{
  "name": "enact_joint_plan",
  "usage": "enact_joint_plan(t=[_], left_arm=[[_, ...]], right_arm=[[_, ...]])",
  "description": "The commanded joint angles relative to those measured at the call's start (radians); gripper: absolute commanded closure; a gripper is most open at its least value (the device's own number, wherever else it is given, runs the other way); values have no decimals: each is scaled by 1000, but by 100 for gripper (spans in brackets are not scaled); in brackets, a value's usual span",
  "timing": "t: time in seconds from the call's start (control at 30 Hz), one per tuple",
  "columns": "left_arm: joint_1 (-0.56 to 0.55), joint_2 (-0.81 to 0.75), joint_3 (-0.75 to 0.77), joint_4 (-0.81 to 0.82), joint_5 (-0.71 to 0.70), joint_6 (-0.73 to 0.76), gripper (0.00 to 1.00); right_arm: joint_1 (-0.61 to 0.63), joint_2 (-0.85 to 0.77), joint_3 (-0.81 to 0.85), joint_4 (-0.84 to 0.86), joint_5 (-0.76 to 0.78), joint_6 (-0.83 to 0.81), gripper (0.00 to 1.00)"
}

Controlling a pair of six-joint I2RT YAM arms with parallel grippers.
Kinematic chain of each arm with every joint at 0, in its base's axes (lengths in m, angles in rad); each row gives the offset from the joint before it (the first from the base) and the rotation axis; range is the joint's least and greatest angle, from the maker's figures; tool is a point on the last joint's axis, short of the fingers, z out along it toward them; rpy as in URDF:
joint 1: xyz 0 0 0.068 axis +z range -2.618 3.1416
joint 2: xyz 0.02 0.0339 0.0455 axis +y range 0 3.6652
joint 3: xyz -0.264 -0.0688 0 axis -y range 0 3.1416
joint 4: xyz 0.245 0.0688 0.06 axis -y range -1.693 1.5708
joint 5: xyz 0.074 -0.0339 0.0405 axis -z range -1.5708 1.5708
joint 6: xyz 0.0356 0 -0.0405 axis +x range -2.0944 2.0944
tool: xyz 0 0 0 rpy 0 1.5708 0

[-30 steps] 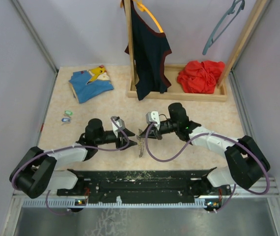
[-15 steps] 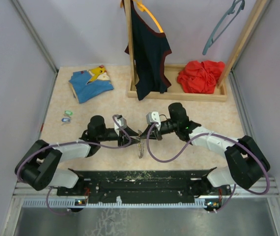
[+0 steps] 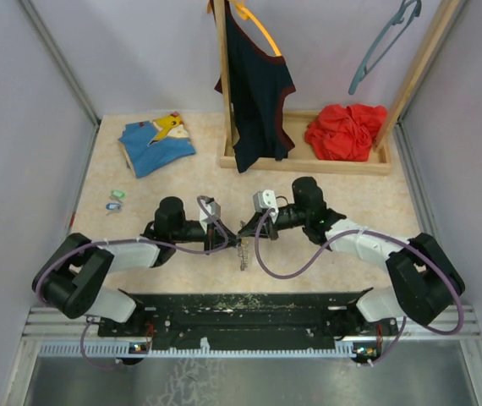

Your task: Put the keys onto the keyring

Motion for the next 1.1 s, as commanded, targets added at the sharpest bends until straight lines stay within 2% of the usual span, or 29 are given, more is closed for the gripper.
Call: enact_joint_plan(t=[0.0,0.13,0.27,0.37,0.5,0.6,0.67,0.7,0.73,0.93,1.07], left_arm=[[-13,32,13,30,10,-34,95],[-26,52,4,86,-22,-67,91],[-46,70,9,160,-54,-114,83],[-47,57,-22,246,-108,-153,70],[-45,-35,-106,267,-199,-113,50],[-44,-99,-150,245,-233,-74,33],[-44,-140,-173,219,-255,-53,19],[-44,-161,-184,212,-265,-46,4],[-45,-182,-197,211,-279,-39,0],[-44,-223,-198,223,-297,-26,0],[-44,-211,-186,243,-378,-84,0]], right_arm=[[-8,-15,-28,279,-35,128,100],[-4,0,-57,421,-35,217,100],[18,29,-62,470,-28,245,100],[18,38,-76,500,-12,265,100],[15,8,-77,368,38,177,100],[6,-3,-83,333,61,161,100],[3,-4,-84,320,70,156,100],[3,-3,-82,313,70,152,100],[4,-2,-80,311,69,151,100],[4,16,-73,322,47,165,100],[5,16,-73,321,45,168,100]])
